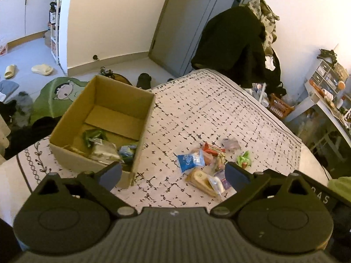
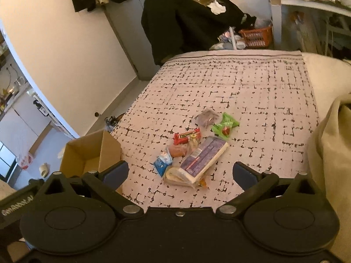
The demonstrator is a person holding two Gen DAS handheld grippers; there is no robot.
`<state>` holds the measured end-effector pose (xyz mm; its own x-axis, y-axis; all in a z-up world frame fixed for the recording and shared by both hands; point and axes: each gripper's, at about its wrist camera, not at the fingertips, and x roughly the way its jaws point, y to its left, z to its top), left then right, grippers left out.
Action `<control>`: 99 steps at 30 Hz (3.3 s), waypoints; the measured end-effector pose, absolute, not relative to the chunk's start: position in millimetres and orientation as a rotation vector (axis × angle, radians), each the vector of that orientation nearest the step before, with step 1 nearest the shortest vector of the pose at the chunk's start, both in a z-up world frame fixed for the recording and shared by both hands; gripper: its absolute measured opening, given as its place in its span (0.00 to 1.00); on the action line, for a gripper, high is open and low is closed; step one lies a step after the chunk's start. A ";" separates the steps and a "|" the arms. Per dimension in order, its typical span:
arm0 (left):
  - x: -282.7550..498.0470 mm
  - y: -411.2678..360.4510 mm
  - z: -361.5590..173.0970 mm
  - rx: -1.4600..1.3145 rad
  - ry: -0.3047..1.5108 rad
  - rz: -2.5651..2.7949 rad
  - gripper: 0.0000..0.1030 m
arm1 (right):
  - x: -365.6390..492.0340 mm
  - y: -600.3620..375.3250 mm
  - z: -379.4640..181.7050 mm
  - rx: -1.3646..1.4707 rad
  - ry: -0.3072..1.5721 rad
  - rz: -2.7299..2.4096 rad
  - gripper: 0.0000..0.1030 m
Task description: Organize snacks
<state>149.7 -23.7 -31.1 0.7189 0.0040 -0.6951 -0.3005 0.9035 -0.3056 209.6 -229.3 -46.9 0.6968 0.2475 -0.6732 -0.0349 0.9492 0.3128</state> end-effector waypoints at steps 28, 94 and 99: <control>219.7 -47.9 -103.9 -0.520 0.852 0.113 0.60 | 276.3 -250.0 -112.3 0.594 0.988 0.015 0.67; 206.8 20.6 -60.6 -0.618 0.722 0.288 0.25 | 295.2 -173.4 -78.3 0.527 0.837 0.290 0.35; 195.6 42.3 -55.6 -0.637 0.701 0.307 0.15 | 287.6 -149.2 -69.1 0.499 0.816 0.367 0.35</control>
<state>195.6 42.3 -55.6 0.7304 0.0532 -0.6809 -0.4643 0.7698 -0.4379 287.6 -149.2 -69.1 0.6334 0.4923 -0.5971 -0.1193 0.8245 0.5532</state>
